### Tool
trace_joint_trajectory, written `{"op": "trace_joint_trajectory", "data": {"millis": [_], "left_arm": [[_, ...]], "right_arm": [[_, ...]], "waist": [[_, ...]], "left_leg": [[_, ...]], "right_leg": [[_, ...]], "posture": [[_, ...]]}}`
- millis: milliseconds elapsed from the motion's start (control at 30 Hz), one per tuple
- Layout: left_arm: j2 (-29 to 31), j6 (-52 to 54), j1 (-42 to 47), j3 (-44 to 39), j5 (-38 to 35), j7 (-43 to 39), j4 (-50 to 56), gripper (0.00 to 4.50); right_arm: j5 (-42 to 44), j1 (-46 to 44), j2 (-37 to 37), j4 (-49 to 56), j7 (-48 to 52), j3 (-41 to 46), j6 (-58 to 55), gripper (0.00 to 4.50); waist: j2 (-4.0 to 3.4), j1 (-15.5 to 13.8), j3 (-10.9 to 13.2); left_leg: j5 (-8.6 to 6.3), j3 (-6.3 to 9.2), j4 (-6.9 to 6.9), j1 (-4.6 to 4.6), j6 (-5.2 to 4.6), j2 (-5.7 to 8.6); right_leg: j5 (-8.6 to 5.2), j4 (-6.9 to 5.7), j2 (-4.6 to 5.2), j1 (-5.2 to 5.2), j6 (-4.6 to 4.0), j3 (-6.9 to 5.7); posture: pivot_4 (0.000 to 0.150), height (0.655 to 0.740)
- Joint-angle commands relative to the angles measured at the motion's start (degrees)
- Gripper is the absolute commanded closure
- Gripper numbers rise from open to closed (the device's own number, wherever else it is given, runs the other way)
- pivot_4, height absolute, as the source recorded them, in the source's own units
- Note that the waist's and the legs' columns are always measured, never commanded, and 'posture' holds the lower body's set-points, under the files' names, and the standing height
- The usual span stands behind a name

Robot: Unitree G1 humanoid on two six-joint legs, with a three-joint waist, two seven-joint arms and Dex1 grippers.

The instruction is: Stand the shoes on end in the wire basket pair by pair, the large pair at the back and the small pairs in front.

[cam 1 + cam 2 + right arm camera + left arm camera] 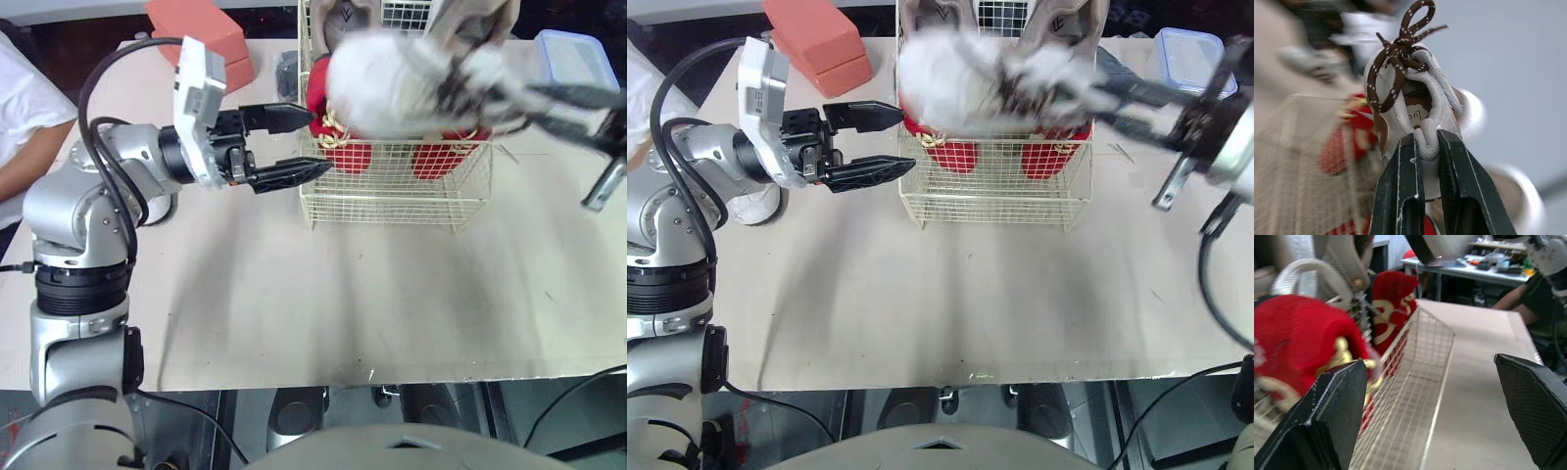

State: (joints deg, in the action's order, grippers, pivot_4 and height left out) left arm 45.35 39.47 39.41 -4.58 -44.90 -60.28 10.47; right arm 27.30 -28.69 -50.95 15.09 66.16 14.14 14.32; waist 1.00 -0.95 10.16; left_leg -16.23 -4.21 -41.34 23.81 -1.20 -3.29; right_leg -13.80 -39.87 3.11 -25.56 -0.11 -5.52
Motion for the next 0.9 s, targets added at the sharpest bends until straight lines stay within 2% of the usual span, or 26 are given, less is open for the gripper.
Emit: {"op": "trace_joint_trajectory", "data": {"millis": [33,167,333,433,600,733,900], "left_arm": [[0.60,-0.93,0.85,-1.71,0.10,-0.99,1.44,0.00],[-0.83,-1.43,0.69,1.17,2.41,-0.92,3.23,0.00],[-3.75,-0.64,1.47,2.64,2.41,-0.58,4.86,0.00],[-2.47,-0.75,0.83,2.17,3.37,-2.06,4.62,0.00],[3.15,0.36,-1.68,1.16,3.69,-7.15,4.30,0.00],[3.80,1.41,-1.47,0.83,1.94,-8.76,3.99,0.00],[3.20,1.59,0.04,4.17,4.04,-9.08,3.36,0.00]], "right_arm": [[-4.02,-3.07,-0.82,-2.68,7.16,-3.98,11.69,4.42],[-7.89,-9.98,1.25,-8.57,10.99,-9.87,22.33,4.42],[-8.96,-13.45,3.38,-13.49,11.90,-13.80,26.73,4.42],[-9.41,-15.28,4.26,-15.42,11.28,-14.34,27.54,4.42],[-10.50,-16.48,3.91,-17.55,8.59,-13.95,28.06,4.42],[-12.30,-16.41,4.26,-18.13,7.99,-15.48,29.45,4.42],[-15.10,-17.68,3.84,-18.23,8.12,-17.49,35.56,4.42]], "waist": [[0.05,0.11,0.03],[0.04,0.27,0.04],[0.05,0.10,0.04],[0.08,0.35,0.08],[0.06,0.25,0.11],[0.07,0.04,0.11],[0.06,0.16,0.11]], "left_leg": [[0.00,0.00,-0.01,0.00,0.00,0.00],[0.01,-0.03,-0.02,-0.06,0.00,0.01],[0.01,-0.01,-0.02,-0.04,0.02,-0.02],[0.02,-0.04,-0.04,-0.01,0.02,-0.03],[0.02,-0.04,-0.02,-0.05,0.03,-0.03],[0.02,-0.01,-0.05,-0.02,0.02,-0.04],[0.02,-0.01,-0.07,-0.01,0.02,-0.03]], "right_leg": [[0.00,-0.01,0.00,0.00,0.00,0.00],[0.00,-0.06,-0.02,0.00,0.00,0.02],[0.12,-0.06,-0.05,-0.01,-0.22,-0.01],[0.13,-0.07,0.02,-0.01,-0.23,0.01],[0.12,-0.09,0.00,-0.03,-0.24,0.01],[0.12,-0.10,0.02,-0.03,-0.23,-0.03],[0.12,-0.10,0.00,-0.03,-0.23,-0.02]], "posture": [[0.150,0.6860],[0.150,0.6860],[0.150,0.6860],[0.150,0.6860],[0.150,0.6860],[0.150,0.6860],[0.150,0.6860]]}}
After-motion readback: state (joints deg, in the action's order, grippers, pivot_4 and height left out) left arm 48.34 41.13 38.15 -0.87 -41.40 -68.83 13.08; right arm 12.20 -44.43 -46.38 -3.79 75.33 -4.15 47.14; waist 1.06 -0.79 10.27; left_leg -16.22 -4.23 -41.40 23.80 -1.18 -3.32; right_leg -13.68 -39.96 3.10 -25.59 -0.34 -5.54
